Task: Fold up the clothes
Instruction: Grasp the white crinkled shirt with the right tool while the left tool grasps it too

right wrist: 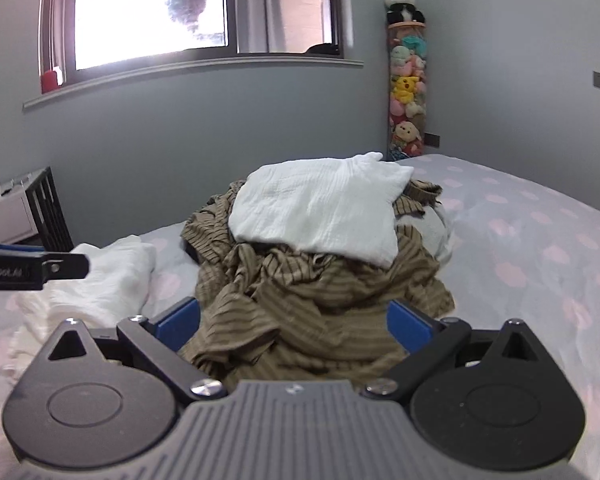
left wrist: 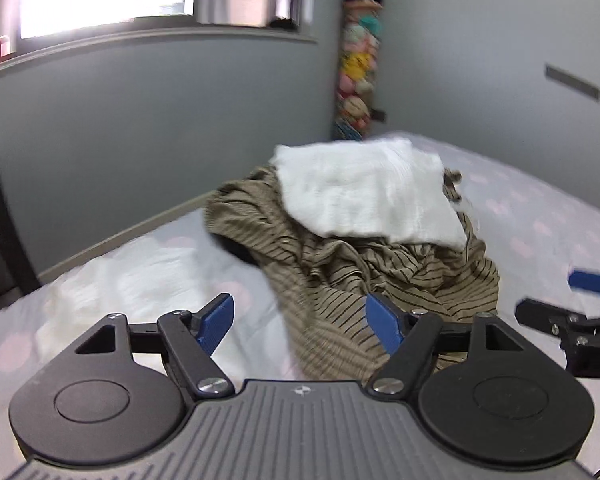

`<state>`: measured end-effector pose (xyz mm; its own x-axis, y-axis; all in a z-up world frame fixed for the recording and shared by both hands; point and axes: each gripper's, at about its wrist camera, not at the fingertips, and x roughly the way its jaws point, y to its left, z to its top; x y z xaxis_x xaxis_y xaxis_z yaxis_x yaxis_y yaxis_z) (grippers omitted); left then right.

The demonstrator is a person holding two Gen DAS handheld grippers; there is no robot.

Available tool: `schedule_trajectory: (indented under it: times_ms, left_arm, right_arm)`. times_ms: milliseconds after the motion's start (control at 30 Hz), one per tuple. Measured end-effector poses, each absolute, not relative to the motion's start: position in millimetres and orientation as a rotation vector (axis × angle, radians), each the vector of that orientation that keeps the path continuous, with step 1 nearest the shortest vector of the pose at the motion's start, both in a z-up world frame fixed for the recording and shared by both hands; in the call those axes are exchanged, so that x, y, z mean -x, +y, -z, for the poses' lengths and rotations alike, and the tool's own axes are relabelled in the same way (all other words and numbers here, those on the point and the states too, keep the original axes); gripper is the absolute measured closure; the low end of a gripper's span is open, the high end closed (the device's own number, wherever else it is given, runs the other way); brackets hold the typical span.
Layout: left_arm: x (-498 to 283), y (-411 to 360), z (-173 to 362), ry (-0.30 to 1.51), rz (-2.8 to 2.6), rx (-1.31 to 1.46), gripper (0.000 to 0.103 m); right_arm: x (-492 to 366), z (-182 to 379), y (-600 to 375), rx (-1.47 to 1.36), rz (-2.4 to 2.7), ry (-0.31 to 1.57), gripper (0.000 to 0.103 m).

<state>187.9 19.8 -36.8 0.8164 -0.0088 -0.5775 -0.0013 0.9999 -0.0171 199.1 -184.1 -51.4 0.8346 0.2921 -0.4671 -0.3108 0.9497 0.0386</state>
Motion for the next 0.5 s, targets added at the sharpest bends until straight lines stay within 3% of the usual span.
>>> schedule_trajectory:
  times_ms: [67,167,500]
  left_arm:
    - [-213,10,41,0.616,0.02,-0.018,0.031]
    - [-252,-2,50,0.62,0.069,-0.043,0.031]
    - [-366,-33,106,0.675,0.198,-0.235,0.031]
  right_arm:
    - [-221,55,-182,0.063,-0.325,0.484,0.005]
    - [-257,62,-177,0.116,-0.323,0.495,0.017]
    - [-375,109,-168,0.24,-0.325,0.586,0.023]
